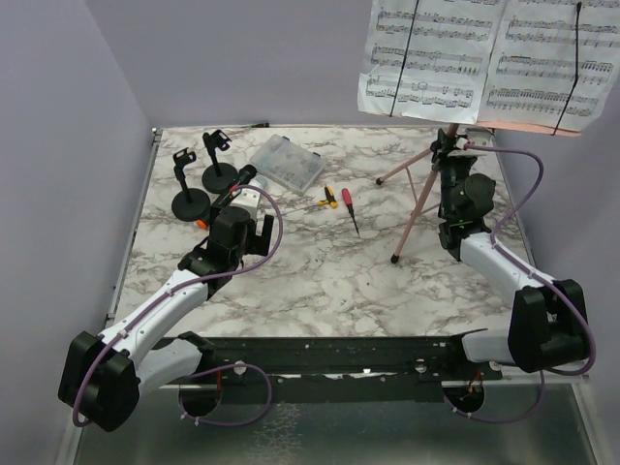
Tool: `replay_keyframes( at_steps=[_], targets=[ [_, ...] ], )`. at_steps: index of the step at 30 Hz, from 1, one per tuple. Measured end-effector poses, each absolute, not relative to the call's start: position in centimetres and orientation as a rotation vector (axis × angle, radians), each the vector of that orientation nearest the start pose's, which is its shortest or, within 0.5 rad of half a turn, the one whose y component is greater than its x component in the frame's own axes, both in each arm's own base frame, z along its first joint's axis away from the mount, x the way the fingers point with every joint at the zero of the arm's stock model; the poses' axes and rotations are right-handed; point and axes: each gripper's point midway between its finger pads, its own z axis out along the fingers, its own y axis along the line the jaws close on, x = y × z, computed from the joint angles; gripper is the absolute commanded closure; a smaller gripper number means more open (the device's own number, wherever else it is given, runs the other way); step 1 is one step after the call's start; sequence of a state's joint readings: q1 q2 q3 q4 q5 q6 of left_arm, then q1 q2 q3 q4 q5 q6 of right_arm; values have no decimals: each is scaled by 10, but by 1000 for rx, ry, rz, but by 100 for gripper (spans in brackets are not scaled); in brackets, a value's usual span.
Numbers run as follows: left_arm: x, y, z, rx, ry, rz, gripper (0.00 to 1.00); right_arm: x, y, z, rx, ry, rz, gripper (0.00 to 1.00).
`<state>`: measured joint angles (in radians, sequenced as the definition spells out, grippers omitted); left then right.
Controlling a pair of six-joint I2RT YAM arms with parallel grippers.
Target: Pack up the instrument practice props
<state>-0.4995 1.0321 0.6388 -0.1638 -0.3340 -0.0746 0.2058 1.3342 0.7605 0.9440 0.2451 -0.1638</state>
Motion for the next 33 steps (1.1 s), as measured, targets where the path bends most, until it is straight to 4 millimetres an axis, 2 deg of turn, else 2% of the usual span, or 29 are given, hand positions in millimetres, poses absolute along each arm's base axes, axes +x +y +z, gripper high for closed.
replay_keyframes(
  at_steps=[8,15,20,26,33],
  targets=[
    [304,-103,140,253,2077,12,1,443,68,336,-88,1235,0,100],
    [304,-103,143,249,2067,8,1,444,72,335,-87,1239,18,98],
    [304,-103,145,247,2060,5,1,444,71,334,-83,1241,16,85],
    [303,-103,147,245,2053,2,1,439,68,335,-75,1240,12,62],
    [302,-103,156,235,2026,-12,1,418,67,325,-96,1318,11,43]
  ],
)
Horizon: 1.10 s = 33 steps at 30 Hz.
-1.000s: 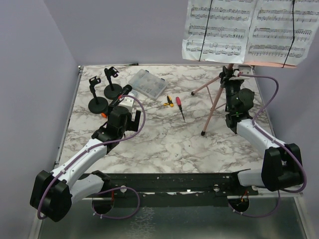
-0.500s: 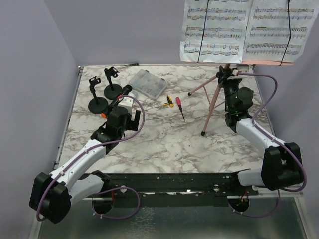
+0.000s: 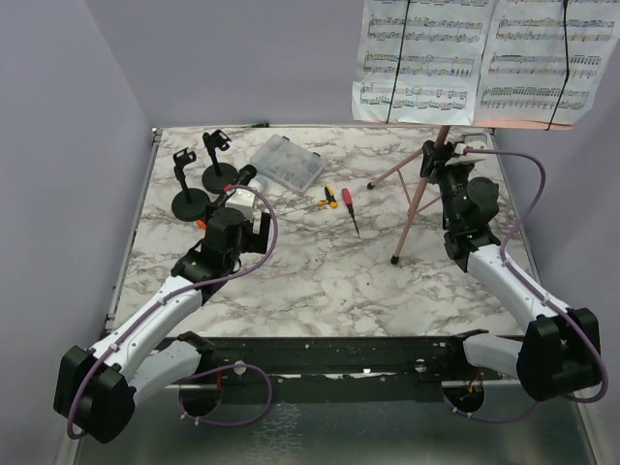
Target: Pack up the instrument practice props
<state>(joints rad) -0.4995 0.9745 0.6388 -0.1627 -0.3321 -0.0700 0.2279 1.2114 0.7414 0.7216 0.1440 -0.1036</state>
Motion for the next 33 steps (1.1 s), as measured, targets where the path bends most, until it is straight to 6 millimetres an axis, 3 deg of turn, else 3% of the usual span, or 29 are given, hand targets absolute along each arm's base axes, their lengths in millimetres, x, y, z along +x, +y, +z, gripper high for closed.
replay_keyframes(
  at_steps=[7,14,18,25,28,33],
  targets=[
    [299,-104,174,210,1974,-55,1,392,61,316,-107,1392,10,29],
    [292,-114,185,219,1982,-128,1,350,56,314,-86,1485,58,12],
    [294,-124,220,212,1948,-199,1,327,56,308,-33,1595,127,1],
    [306,-147,288,176,1887,-328,1,296,58,299,142,1856,242,0],
    [314,-156,298,141,1911,-363,1,279,59,303,181,1943,267,0],
    [325,-168,304,54,1952,-424,1,236,57,336,158,1855,338,0]
  ],
)
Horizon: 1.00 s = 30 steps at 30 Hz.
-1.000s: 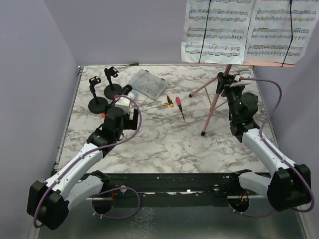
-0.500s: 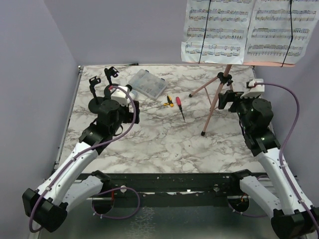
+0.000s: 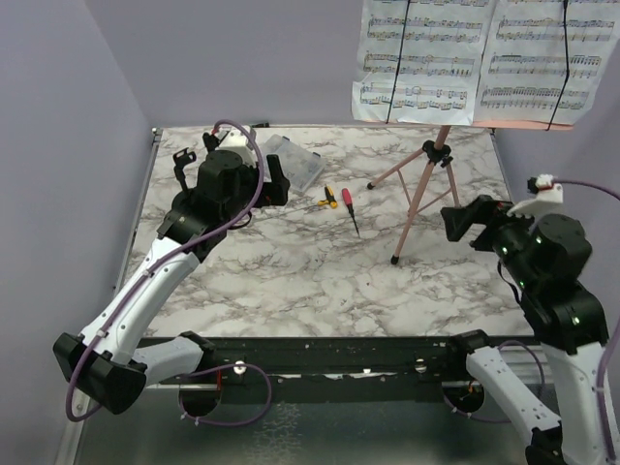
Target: Pack up the instrument practice props
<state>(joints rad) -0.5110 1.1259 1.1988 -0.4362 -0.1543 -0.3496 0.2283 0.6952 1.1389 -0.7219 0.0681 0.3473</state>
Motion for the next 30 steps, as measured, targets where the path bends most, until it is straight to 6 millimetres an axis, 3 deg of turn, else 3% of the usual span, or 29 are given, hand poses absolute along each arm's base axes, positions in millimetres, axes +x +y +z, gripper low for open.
replay_keyframes(
  at_steps=[2,4,8,18,21,30],
  targets=[
    [322,-175,304,66,1971,-470,1,214,58,355,132,1786,382,1],
    [318,-181,306,86,1978,-513,1,195,59,387,99,1702,427,5],
    [312,-201,338,149,1948,-641,1,187,69,442,31,1617,486,7],
    [328,-236,489,238,1645,-829,6,247,112,518,-114,1616,605,16],
    [335,-245,517,262,1580,-861,7,262,121,518,-132,1642,634,20],
    [357,-274,555,321,1486,-942,22,297,153,539,-189,1601,786,33]
  ],
)
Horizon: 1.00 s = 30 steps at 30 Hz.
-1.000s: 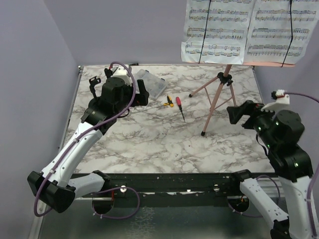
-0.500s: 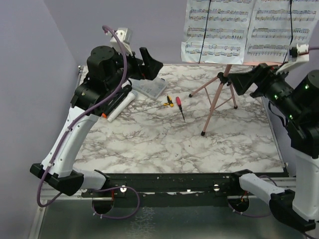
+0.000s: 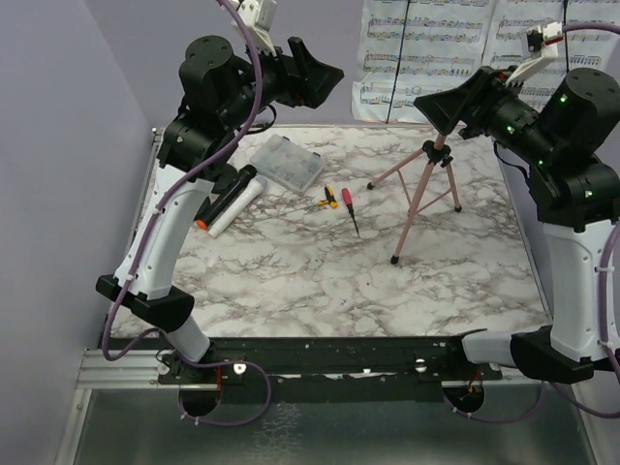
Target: Pack up the instrument practice props
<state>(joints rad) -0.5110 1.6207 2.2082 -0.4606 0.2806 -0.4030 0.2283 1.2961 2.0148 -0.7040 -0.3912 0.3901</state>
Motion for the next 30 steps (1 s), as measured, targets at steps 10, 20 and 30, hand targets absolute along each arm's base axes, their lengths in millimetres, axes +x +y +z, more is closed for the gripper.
replay_keyframes(
  at_steps=[10,20,30],
  targets=[
    [358,-309,566,398,1420,-1091,45,320,184,558,-257,1511,957,41],
    [361,-330,558,419,1426,-1124,61,339,198,559,-265,1485,1008,51],
    [364,-329,565,410,1395,-1112,69,353,205,553,-258,1492,1031,65]
  ],
)
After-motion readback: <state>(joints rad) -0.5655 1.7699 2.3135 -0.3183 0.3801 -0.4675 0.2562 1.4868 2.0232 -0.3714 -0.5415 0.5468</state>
